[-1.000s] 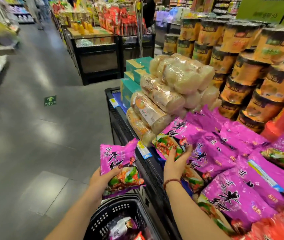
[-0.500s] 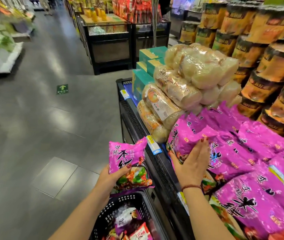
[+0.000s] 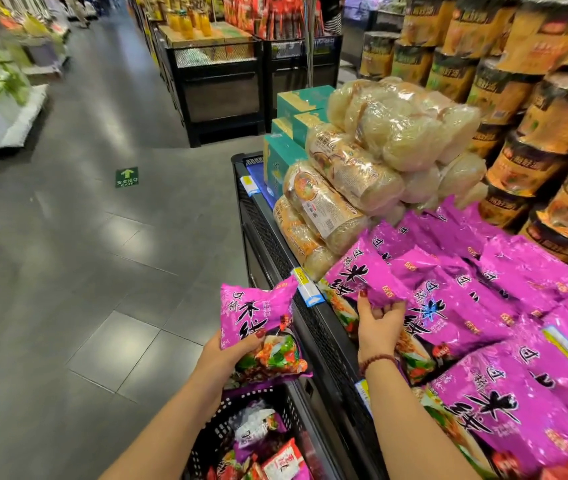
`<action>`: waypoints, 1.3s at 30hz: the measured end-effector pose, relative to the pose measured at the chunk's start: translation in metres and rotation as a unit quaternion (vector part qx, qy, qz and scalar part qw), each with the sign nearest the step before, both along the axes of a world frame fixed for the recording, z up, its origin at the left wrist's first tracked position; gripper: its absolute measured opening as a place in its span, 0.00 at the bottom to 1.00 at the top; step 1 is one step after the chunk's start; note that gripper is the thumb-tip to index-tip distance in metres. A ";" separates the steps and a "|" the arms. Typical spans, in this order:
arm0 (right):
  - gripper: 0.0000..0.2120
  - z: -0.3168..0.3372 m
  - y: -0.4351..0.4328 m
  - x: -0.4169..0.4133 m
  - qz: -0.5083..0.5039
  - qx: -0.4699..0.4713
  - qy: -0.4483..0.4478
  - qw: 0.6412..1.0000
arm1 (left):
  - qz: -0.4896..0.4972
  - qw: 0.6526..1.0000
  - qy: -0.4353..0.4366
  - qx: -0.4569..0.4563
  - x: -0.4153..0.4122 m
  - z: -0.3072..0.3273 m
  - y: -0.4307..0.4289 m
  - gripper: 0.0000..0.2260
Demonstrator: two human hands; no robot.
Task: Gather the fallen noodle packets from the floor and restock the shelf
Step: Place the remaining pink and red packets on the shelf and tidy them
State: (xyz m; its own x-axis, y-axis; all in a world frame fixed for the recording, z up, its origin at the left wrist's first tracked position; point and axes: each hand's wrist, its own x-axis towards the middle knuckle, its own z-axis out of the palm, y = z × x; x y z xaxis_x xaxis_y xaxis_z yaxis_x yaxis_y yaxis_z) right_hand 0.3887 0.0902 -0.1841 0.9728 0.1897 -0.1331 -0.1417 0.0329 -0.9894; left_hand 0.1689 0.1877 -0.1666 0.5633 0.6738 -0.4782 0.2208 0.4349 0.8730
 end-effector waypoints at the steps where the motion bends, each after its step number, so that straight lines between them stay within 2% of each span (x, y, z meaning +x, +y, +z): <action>1: 0.15 0.002 0.001 -0.001 -0.001 -0.045 -0.020 0.999 | 0.000 1.000 0.004 0.002 0.000 0.000 0.000 0.34; 3: 0.27 0.009 0.002 -0.004 -0.024 -0.138 -0.071 0.988 | -0.005 1.000 0.005 0.003 0.001 -0.001 -0.001 0.34; 5: 0.37 0.014 0.001 -0.007 -0.059 -0.181 -0.182 0.965 | -0.008 1.000 0.005 0.004 0.002 0.000 -0.003 0.32; 6: 0.39 0.014 0.000 -0.008 -0.074 -0.236 -0.274 0.929 | -0.007 1.000 0.004 0.005 0.002 0.000 -0.003 0.32; 8: 0.39 0.003 -0.002 -0.002 -0.056 -0.365 -0.464 0.805 | -0.005 1.000 0.003 0.008 0.001 0.001 -0.003 0.34; 9: 0.40 0.000 -0.004 0.001 -0.020 -0.418 -0.525 0.741 | -0.007 1.000 0.003 0.010 0.001 0.002 -0.002 0.34; 10: 0.39 -0.004 -0.005 0.004 0.021 -0.462 -0.555 0.691 | -0.010 1.000 0.002 0.011 0.001 0.002 -0.001 0.34; 11: 0.37 -0.006 -0.007 0.008 0.058 -0.495 -0.565 0.658 | -0.009 1.000 0.003 0.012 0.001 0.002 0.000 0.34; 13: 0.31 -0.010 -0.008 0.017 0.110 -0.550 -0.539 0.628 | -0.006 1.000 0.002 0.011 0.001 0.003 0.000 0.32; 15: 0.29 -0.015 -0.010 0.025 0.146 -0.589 -0.500 0.617 | -0.012 1.000 0.000 0.009 0.002 0.004 -0.001 0.32; 18: 0.27 -0.018 -0.010 0.032 0.169 -0.601 -0.472 0.622 | -0.015 1.000 -0.001 0.012 0.004 0.006 -0.001 0.33; 22: 0.27 -0.002 -0.013 0.018 0.127 -0.539 -0.502 0.664 | -0.027 0.999 -0.009 0.021 0.007 0.010 -0.005 0.31; 23: 0.27 0.002 -0.017 0.010 0.116 -0.498 -0.514 0.689 | -0.032 0.999 -0.010 0.021 0.009 0.010 -0.006 0.31; 24: 0.28 0.010 -0.021 -0.002 0.121 -0.445 -0.506 0.729 | -0.040 0.999 -0.011 0.021 0.011 0.011 -0.007 0.30; 25: 0.27 0.018 -0.026 -0.015 0.145 -0.378 -0.468 0.785 | -0.053 0.998 -0.012 0.023 0.013 0.012 -0.009 0.30; 27: 0.30 0.034 -0.037 -0.042 0.240 -0.224 -0.284 0.901 | -0.083 0.996 -0.015 0.037 0.021 0.013 -0.013 0.32; 28: 0.33 0.044 -0.043 -0.054 0.277 -0.161 -0.176 0.931 | -0.099 0.994 -0.015 0.044 0.027 0.013 -0.016 0.32; 29: 0.34 0.050 -0.050 -0.062 0.296 -0.121 -0.086 0.943 | -0.115 0.992 -0.017 0.052 0.033 0.013 -0.020 0.30; 30: 0.32 0.048 -0.057 -0.065 0.301 -0.100 -0.037 0.948 | -0.132 0.989 -0.019 0.063 0.040 0.014 -0.023 0.25; 32: 0.24 0.039 -0.072 -0.063 0.272 -0.095 -0.014 0.958 | -0.178 0.980 -0.023 0.089 0.054 0.016 -0.031 0.19; 36: 0.16 0.025 -0.097 -0.039 0.161 -0.063 0.031 0.984 | -0.273 0.950 -0.017 0.149 0.090 0.017 -0.040 0.28; 39: 0.19 0.031 -0.112 -0.025 0.038 -0.056 0.011 0.998 | -0.303 0.928 -0.040 0.216 0.115 0.014 -0.047 0.38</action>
State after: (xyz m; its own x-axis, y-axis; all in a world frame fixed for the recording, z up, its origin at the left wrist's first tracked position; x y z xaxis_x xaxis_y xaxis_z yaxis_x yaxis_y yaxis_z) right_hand 0.3638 -0.0215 -0.1532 0.9527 0.2458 -0.1788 -0.1616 -0.0886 -0.9829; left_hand 0.2841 0.1411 -0.1522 0.9228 0.3415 -0.1783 0.2379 -0.1412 0.9610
